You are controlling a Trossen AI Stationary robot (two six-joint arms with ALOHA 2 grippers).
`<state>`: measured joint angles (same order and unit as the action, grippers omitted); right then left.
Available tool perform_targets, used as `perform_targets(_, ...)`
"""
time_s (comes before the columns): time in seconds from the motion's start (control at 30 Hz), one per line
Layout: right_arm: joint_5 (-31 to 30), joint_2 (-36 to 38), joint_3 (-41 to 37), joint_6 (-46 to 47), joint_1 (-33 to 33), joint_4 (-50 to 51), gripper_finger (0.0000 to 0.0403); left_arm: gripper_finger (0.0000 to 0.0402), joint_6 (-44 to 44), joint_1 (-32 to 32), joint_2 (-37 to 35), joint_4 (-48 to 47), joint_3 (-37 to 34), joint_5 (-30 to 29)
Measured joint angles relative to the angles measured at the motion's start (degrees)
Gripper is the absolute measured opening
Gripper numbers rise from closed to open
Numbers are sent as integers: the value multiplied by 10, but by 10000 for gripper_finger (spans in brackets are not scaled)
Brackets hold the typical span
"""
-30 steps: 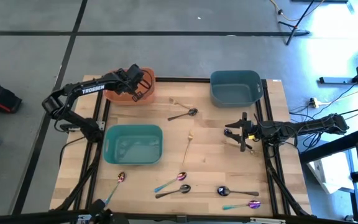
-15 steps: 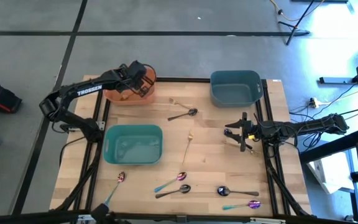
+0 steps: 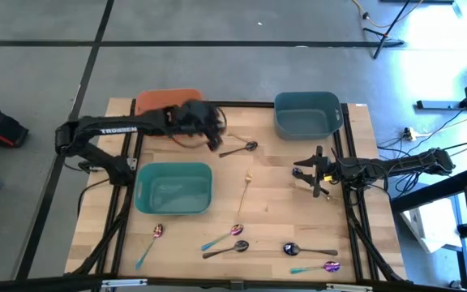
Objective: Sort silverware by color (type)
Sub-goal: Put the bottom left yellow fork into the orange bin
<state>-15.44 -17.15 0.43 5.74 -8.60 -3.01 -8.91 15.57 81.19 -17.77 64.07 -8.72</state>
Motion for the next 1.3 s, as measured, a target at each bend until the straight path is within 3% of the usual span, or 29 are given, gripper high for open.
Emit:
perform_targets(0.37,0,0,0,3,0,0,188,101,-15,-131,125,117,0,10)
perform_targets(0.63,0,0,0,3,0,0,188,101,-79,-176,237,27,102,18)
perform_targets(0.83,1,0,0,1,0,0,188,101,-190,-186,322,-44,179,39)
perform_targets(1.1,5,0,0,-2,0,0,188,101,-255,-202,392,-62,199,61)
perform_targets(1.3,4,0,0,3,0,-1,188,101,-277,-201,404,-62,200,37)
